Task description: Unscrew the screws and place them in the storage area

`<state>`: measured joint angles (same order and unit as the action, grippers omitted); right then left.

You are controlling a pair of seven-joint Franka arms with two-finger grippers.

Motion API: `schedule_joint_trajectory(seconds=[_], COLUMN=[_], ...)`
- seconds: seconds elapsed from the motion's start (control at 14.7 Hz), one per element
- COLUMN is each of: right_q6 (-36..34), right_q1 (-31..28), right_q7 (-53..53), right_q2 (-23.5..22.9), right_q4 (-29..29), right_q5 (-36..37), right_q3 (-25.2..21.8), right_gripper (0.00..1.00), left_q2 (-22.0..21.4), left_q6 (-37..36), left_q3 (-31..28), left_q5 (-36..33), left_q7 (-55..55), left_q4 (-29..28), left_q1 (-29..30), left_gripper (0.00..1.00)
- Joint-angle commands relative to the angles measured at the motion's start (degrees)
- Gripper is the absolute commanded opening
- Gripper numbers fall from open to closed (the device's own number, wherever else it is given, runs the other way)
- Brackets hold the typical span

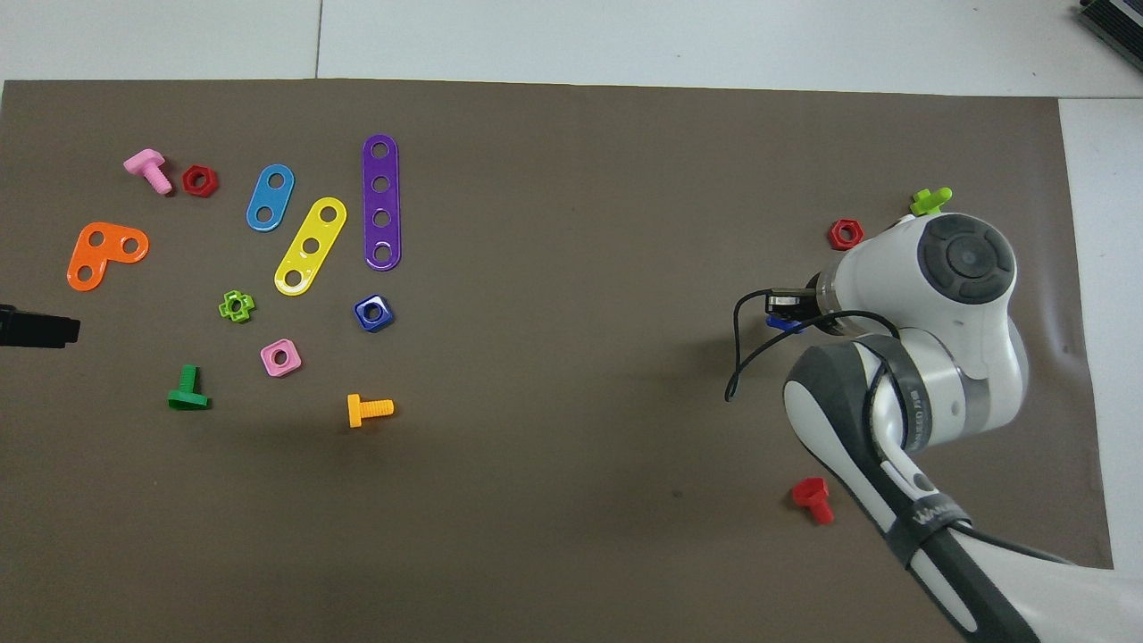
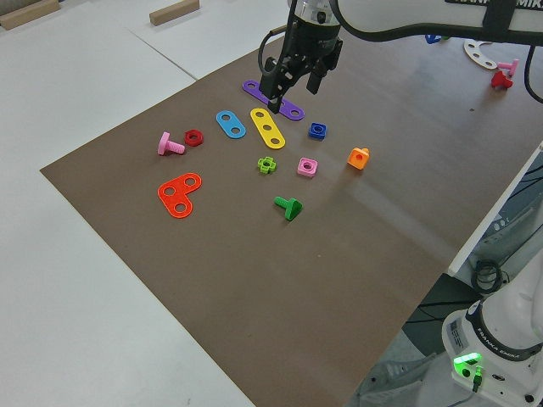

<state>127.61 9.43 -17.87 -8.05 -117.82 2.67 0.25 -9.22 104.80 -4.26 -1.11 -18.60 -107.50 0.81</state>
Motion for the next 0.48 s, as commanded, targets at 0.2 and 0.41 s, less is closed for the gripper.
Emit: schedule_joint_trajectory(seconds=[0.2, 0.41], right_q6=[2.02, 5.35], right_q1=[-3.80, -5.65], right_q7=[3.55, 5.82], right_q2=[1.81, 1.37], right_q4=[-4.52, -5.83], right_q5=[0.84, 0.84], right_q3=[0.89, 0.89], right_gripper=[0.00, 0.00], left_q2=[-0.19, -0.54], left_q6=[-3.54, -5.91], left_q3=[-0.57, -0.14], left_q5=[4.87, 5.42], left_q7=[-1.70, 1.53], left_q4=[4.05, 3.80], left_q1=[-3.54, -4.85], left_gripper=[1.00, 1.00])
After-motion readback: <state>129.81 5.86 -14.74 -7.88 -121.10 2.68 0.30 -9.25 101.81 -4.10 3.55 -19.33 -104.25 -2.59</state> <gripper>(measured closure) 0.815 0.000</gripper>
